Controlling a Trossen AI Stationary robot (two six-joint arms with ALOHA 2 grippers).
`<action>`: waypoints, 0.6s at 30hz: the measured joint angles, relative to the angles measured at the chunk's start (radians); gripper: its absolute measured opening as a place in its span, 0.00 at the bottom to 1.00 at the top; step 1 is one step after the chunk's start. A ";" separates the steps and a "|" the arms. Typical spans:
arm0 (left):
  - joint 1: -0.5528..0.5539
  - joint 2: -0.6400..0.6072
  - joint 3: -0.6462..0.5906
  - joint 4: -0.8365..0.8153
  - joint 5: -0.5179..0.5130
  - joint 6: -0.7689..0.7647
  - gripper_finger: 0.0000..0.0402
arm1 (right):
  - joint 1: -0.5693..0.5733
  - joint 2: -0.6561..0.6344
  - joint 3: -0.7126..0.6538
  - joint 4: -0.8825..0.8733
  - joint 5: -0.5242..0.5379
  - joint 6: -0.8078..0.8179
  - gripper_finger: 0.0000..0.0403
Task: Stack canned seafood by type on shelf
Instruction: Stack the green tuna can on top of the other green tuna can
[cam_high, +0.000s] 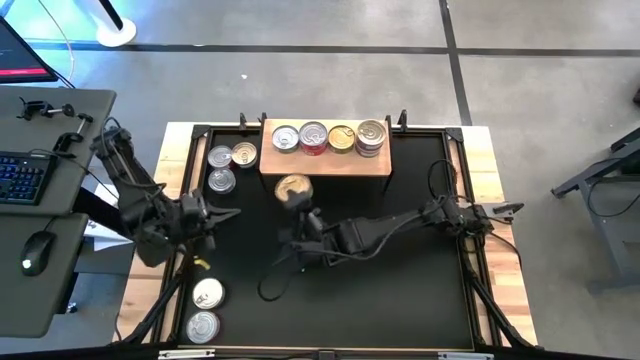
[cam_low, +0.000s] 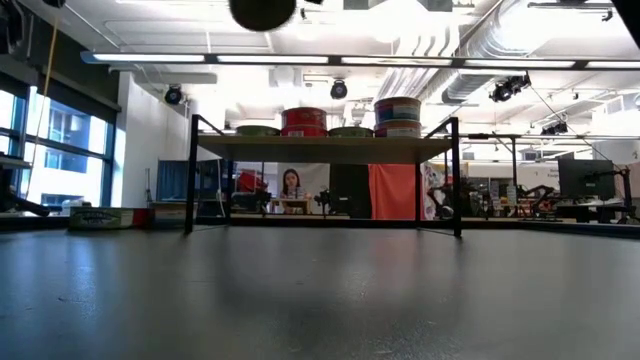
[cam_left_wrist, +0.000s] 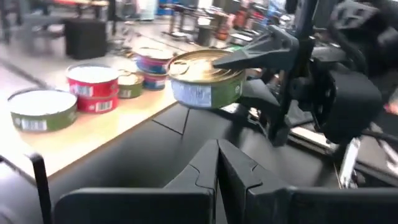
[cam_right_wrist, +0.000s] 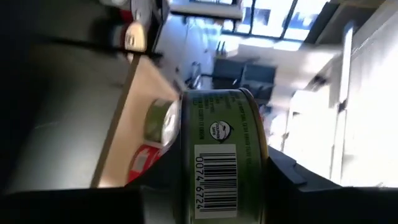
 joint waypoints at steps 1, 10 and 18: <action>0.020 0.010 0.000 0.002 0.008 -0.036 0.00 | -0.007 -0.012 0.000 -0.062 -0.007 0.076 0.30; 0.265 0.172 0.000 0.333 0.543 0.094 0.00 | -0.148 -0.200 0.002 -0.486 -0.206 0.560 0.30; 0.570 0.356 0.000 0.521 1.108 0.364 0.00 | -0.302 -0.395 0.005 -0.585 -0.127 0.634 0.30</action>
